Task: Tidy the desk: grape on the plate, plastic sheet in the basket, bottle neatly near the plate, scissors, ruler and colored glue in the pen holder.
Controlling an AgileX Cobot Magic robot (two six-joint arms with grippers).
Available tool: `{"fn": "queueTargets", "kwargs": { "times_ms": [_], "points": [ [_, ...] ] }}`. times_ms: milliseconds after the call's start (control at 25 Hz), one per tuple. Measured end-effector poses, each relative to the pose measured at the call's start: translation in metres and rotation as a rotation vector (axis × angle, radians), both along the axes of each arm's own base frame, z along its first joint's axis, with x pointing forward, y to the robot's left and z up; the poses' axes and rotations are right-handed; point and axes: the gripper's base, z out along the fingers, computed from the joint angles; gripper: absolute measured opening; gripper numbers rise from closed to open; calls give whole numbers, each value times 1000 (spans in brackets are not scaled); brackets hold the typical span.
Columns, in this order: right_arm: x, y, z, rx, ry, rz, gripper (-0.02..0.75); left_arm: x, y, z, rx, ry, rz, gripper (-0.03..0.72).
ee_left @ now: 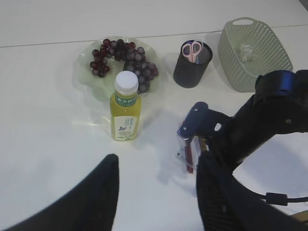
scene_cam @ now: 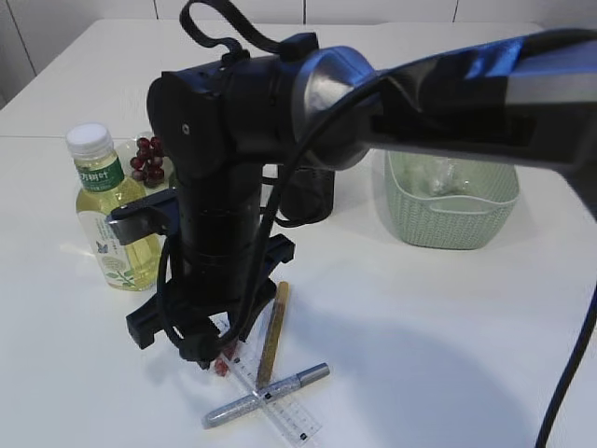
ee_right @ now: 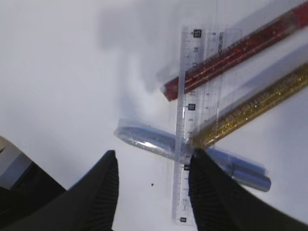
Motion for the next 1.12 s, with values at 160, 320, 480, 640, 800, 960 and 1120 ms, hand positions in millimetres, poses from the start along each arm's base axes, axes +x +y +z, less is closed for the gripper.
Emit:
{"fn": "queueTargets", "kwargs": {
  "times_ms": [160,320,480,640,800,960,1120],
  "points": [
    [7,6,-8,-8,-13,17,386,0,0,0,4,-1,3,384],
    [9,6,-20,-39,-14,32,386,0,1,0,6,-3,5,384],
    [13,6,-28,-74,-31,45,386,0,1,0,6,-3,5,384],
    [15,5,-40,-103,-27,53,386,0,1,0,8,-4,6,384],
    [16,5,-46,-121,-29,59,386,0,1,0,8,-4,6,384],
    [18,3,-46,-140,-51,69,386,0,1,0,8,-4,6,384],
    [19,3,-46,-145,-56,72,386,0,1,0,8,-4,6,384]
  ]
}}
